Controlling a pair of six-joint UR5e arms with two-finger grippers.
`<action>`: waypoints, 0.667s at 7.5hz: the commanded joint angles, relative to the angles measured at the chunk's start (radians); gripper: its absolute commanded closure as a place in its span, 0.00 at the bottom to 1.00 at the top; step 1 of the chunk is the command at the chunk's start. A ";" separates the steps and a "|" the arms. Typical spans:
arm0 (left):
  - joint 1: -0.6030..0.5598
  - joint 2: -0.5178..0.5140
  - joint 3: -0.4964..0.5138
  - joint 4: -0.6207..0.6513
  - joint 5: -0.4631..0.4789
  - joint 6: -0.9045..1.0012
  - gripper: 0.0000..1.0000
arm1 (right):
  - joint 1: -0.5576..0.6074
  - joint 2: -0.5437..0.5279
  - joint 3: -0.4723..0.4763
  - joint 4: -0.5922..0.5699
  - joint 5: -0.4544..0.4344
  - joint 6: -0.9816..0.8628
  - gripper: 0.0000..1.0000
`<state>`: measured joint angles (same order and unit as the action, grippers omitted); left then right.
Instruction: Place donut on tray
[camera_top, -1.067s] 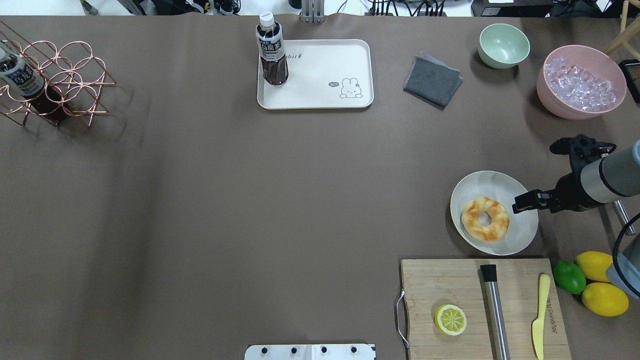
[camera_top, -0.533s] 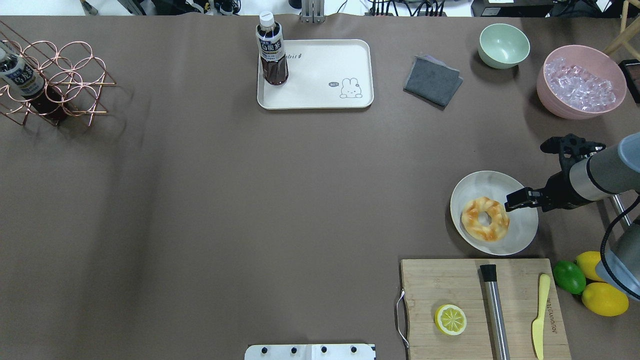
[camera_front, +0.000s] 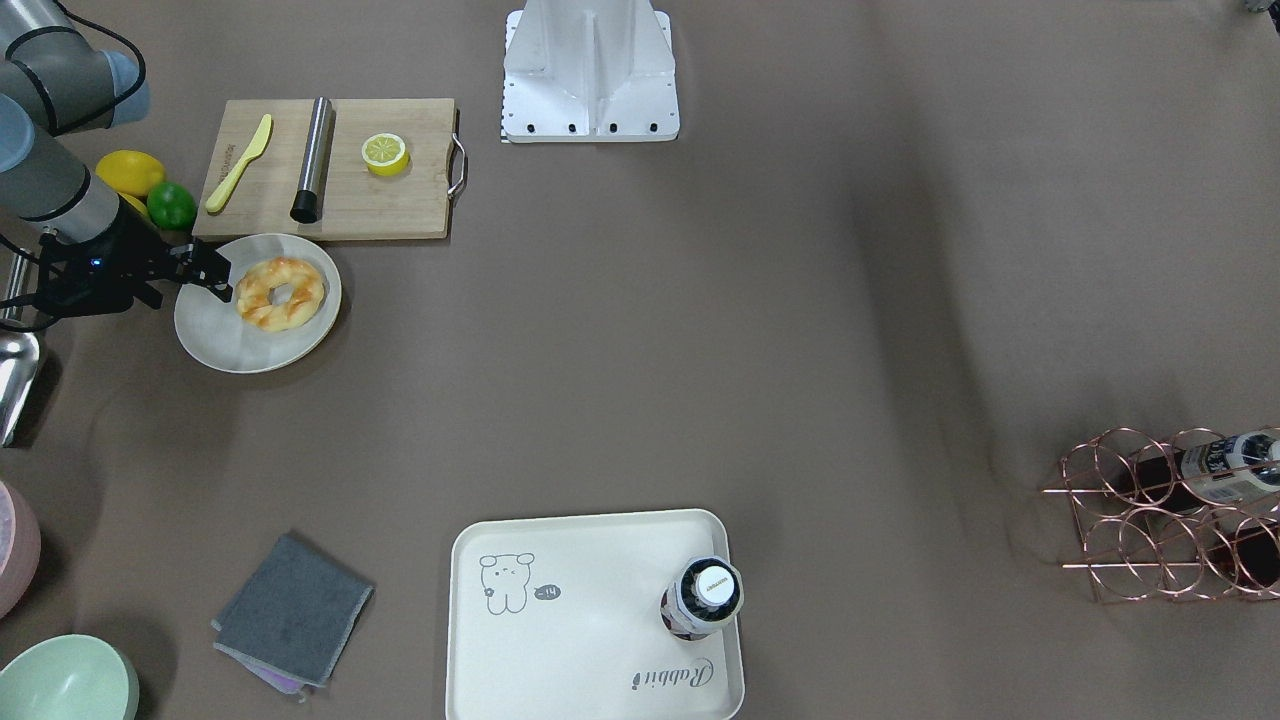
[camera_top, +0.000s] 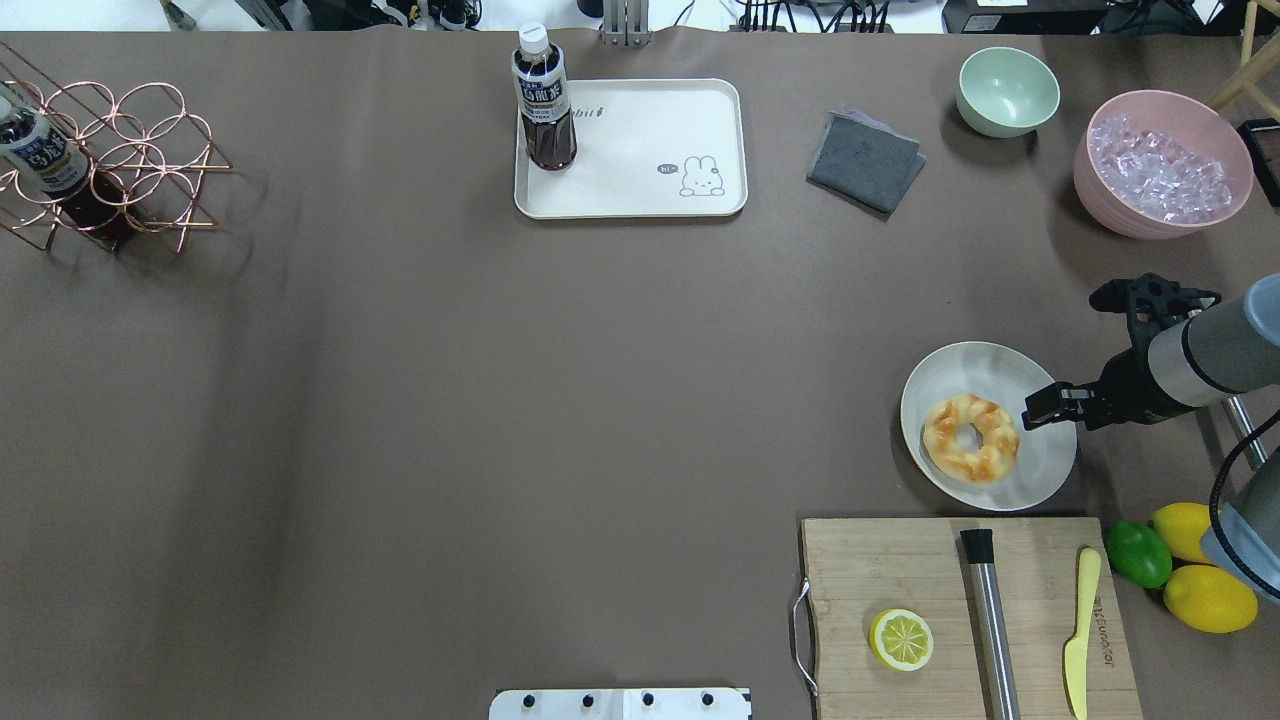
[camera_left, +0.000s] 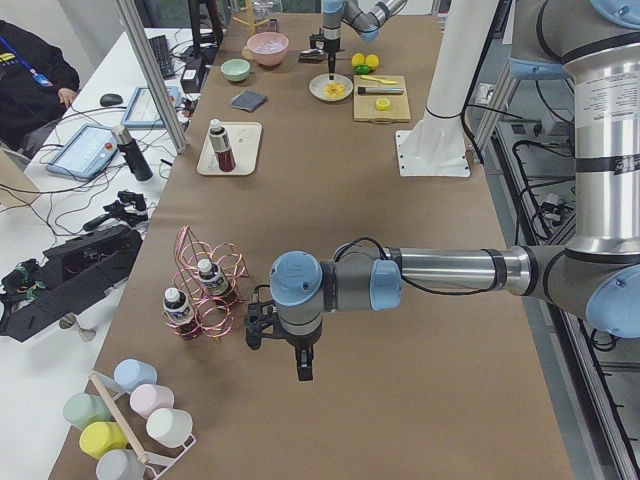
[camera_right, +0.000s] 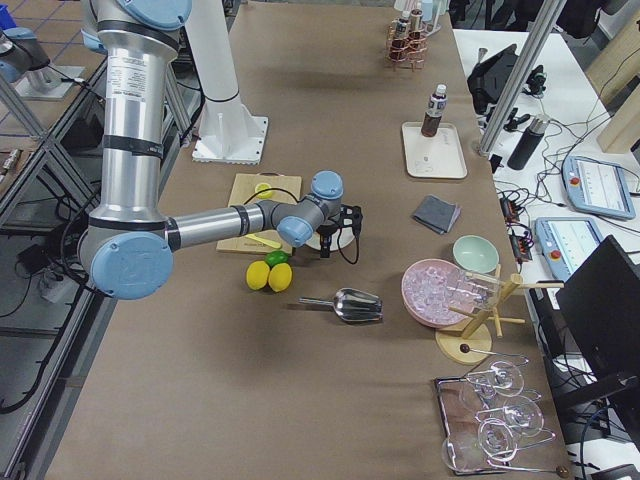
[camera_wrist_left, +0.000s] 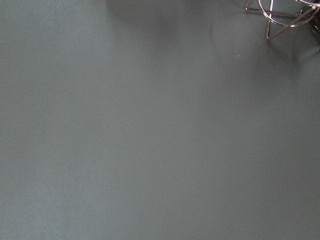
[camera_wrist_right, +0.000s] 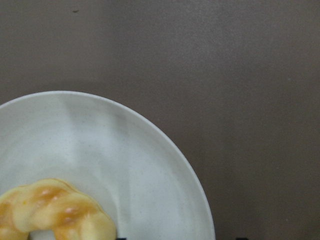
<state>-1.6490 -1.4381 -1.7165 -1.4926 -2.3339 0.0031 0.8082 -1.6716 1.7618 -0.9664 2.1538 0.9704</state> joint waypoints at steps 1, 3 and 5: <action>0.000 0.001 0.002 0.000 -0.001 0.000 0.02 | 0.002 -0.020 -0.002 0.000 0.001 -0.004 1.00; 0.000 0.001 0.002 0.000 -0.001 0.000 0.02 | 0.002 -0.011 0.010 0.000 0.009 -0.024 1.00; 0.000 0.001 0.003 0.000 -0.001 0.000 0.02 | 0.009 -0.002 0.054 0.000 0.035 -0.042 1.00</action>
<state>-1.6490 -1.4374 -1.7149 -1.4926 -2.3347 0.0031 0.8122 -1.6823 1.7790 -0.9664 2.1657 0.9391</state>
